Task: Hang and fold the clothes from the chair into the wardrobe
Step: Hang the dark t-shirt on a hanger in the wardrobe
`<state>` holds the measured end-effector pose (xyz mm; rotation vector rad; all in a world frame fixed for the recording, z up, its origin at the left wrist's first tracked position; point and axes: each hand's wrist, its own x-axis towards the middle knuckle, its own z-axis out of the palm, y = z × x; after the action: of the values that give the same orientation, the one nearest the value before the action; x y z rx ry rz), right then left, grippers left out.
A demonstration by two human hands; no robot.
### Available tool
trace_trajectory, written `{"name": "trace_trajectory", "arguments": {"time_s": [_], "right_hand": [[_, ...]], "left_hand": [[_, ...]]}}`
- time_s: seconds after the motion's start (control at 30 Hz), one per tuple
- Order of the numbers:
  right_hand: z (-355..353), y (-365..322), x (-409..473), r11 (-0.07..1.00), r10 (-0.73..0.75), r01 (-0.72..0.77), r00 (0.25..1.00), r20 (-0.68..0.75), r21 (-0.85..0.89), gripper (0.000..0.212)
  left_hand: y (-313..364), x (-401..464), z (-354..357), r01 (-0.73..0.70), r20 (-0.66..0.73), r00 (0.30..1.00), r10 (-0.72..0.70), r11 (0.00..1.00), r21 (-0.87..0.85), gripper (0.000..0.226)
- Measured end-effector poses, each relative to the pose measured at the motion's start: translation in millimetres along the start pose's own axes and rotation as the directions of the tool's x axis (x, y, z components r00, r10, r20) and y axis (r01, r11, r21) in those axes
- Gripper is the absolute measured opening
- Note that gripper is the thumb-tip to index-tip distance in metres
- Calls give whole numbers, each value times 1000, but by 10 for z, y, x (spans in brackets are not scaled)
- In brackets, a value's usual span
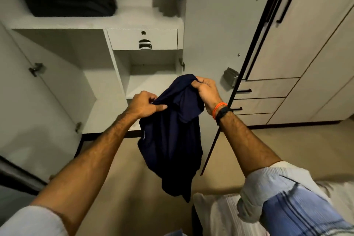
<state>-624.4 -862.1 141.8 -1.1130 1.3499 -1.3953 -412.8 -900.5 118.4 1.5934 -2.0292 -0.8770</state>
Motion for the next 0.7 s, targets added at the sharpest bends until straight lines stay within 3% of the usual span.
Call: {"name": "trace_trajectory", "arguments": {"time_s": [0.17,0.3,0.43,0.6,0.7], "right_hand": [[-13,18,88,997,24,-27,999,-44,-70,25],[3,55,235,949,-43,4,992,-117,-317,13],[137,-11,190,831,-119,59,990,-73,-553,34],[362,-103,68,910,-69,122,987,145,-396,12],[520,-164,3,950,-26,109,962,273,-294,39]], "left_hand": [[31,-54,-82,35,-52,998,-33,998,45,41],[197,-24,-168,5,-181,984,-8,1000,-20,25],[389,44,-314,20,-322,943,-84,980,-196,16],[501,197,-428,51,-246,951,-186,883,-467,12],[531,241,-457,13,-249,948,-196,808,-589,18]]}}
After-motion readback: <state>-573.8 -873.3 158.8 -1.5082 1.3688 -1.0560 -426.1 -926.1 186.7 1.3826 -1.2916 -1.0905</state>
